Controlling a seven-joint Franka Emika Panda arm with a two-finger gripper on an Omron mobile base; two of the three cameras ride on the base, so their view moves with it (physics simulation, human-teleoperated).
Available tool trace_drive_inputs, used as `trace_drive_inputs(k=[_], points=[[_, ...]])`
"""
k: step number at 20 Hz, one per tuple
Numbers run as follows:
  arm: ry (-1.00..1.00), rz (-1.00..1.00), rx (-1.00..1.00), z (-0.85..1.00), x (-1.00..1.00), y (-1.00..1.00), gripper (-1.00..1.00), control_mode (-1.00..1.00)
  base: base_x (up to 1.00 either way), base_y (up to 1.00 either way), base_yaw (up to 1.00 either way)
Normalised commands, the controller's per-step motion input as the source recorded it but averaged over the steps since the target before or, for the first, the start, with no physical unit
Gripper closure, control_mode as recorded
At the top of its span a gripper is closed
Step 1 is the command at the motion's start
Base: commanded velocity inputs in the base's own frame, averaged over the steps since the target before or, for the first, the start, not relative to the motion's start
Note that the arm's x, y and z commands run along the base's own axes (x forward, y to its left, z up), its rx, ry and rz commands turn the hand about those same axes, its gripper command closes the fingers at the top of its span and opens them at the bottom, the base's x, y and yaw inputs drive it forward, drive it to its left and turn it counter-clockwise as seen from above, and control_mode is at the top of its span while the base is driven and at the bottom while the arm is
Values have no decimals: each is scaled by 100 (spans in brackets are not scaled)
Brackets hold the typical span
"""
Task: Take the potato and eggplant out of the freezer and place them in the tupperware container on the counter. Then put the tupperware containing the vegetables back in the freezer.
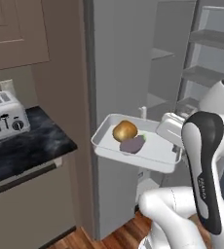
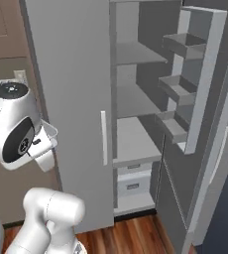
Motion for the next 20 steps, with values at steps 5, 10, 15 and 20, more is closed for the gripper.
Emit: trace_drive_inputs(k=[5,10,15,20], points=[[0,0,0,0,0,0,100,100,5,-60,-27],[0,0,0,0,0,0,100,100,7,-52,-18],[0,0,0,0,0,0,100,100,16,-45,-17],[0,0,0,0,0,0,100,100,31,-30,-18]])
